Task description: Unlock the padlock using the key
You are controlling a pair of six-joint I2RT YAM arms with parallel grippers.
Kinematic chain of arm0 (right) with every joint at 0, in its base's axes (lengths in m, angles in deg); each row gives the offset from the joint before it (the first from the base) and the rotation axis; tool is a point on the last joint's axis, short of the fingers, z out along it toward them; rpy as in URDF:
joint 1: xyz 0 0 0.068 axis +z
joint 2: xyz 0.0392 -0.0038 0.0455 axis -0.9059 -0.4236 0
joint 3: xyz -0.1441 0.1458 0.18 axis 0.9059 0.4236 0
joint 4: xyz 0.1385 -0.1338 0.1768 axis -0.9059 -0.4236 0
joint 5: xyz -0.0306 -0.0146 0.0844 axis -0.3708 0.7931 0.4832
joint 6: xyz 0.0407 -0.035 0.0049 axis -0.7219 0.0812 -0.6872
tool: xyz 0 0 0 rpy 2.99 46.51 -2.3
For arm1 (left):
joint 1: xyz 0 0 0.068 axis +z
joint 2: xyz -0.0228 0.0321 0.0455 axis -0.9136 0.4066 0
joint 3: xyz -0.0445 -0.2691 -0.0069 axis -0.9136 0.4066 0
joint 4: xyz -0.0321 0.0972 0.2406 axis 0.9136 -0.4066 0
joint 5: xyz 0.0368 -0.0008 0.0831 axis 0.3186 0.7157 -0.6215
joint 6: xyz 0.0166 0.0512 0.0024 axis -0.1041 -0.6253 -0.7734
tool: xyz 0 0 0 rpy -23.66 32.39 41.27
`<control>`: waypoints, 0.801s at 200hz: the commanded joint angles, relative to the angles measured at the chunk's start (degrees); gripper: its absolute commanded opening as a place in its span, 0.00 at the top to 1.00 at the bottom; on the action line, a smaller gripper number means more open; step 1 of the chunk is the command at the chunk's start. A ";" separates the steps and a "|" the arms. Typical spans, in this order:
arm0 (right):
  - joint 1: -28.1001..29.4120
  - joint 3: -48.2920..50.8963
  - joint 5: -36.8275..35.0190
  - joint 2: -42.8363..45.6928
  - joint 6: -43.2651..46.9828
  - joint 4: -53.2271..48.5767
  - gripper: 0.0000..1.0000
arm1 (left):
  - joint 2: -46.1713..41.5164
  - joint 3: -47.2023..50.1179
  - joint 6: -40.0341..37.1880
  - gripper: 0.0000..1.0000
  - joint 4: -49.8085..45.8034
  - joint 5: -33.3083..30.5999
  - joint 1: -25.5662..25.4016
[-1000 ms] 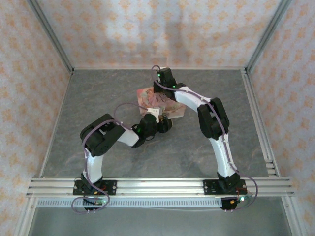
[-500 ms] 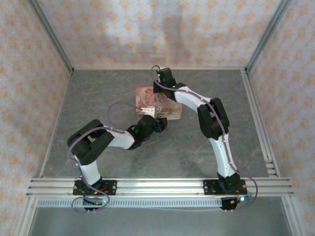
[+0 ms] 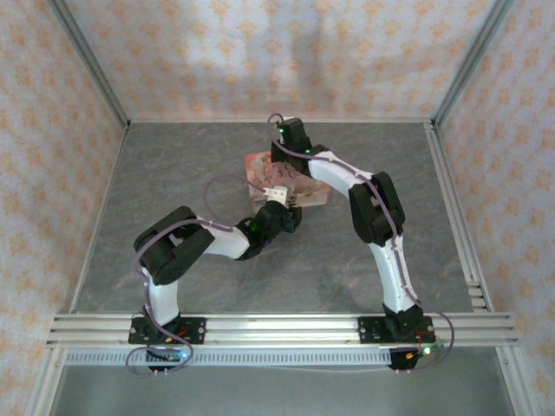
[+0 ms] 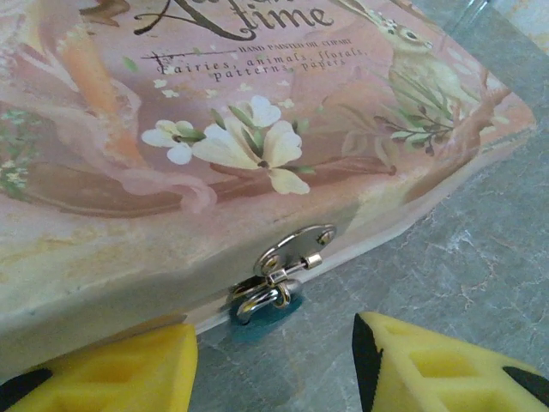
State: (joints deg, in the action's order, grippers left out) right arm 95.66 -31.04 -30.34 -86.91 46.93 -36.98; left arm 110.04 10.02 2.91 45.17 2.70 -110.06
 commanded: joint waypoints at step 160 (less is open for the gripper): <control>-4.79 -27.41 -9.81 -13.51 7.06 -24.30 1.00 | 1.24 1.73 1.52 0.30 3.66 5.14 0.81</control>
State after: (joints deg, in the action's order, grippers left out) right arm 91.66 -53.73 -36.04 -95.92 51.30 -53.92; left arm 111.87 10.94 4.07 46.88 7.79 -109.78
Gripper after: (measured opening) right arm 0.045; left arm 0.692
